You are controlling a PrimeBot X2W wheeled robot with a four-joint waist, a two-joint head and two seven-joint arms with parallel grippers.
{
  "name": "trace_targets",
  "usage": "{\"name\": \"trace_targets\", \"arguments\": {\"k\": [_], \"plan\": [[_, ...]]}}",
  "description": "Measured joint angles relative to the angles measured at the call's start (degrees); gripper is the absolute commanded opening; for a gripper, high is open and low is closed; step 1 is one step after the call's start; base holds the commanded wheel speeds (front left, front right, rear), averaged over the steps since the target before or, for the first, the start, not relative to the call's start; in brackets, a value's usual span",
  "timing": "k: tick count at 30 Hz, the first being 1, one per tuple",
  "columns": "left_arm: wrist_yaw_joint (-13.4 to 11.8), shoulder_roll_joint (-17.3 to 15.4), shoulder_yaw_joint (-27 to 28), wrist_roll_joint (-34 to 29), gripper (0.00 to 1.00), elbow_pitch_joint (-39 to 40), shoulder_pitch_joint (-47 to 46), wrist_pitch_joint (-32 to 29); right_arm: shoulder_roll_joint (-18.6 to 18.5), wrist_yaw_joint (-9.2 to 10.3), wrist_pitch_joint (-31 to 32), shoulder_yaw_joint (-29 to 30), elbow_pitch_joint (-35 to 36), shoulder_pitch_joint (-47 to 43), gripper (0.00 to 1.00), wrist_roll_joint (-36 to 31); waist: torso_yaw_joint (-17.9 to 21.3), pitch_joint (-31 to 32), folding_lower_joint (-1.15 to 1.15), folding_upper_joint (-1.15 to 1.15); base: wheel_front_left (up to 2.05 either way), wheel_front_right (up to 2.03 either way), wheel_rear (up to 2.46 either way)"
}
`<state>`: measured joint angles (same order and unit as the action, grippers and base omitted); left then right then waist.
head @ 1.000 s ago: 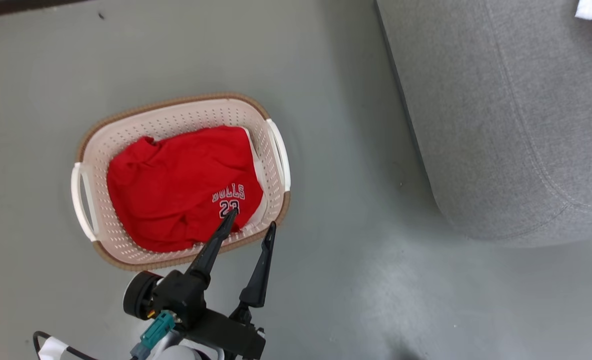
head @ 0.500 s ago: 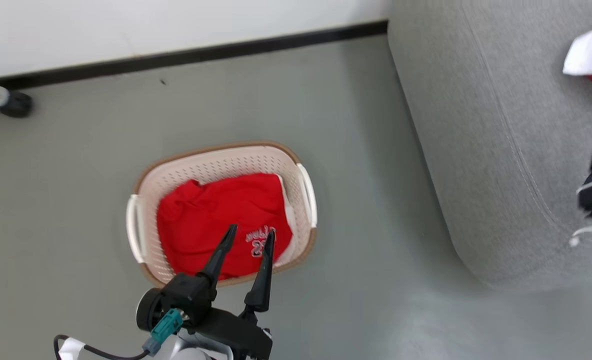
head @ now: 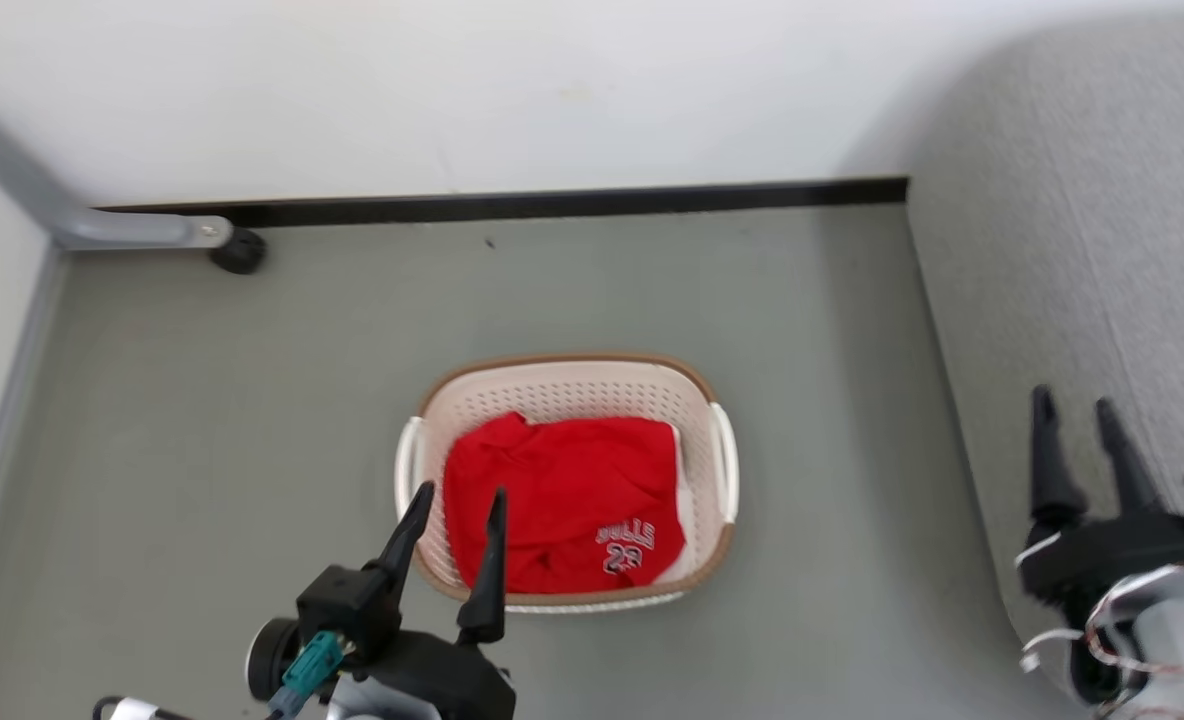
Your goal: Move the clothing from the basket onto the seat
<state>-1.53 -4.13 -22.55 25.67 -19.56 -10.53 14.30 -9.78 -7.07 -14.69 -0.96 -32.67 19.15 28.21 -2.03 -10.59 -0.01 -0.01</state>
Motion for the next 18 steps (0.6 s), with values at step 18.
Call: {"name": "trace_targets", "arguments": {"k": [18], "plan": [[-1.5,-1.5,7.1,0.6,1.0,-1.5,5.5,0.0,4.6,0.0,0.0,-3.2,6.8,-8.9,1.0,-3.6,-6.4,9.0,0.0,0.01,0.0,0.0,0.0]]}}
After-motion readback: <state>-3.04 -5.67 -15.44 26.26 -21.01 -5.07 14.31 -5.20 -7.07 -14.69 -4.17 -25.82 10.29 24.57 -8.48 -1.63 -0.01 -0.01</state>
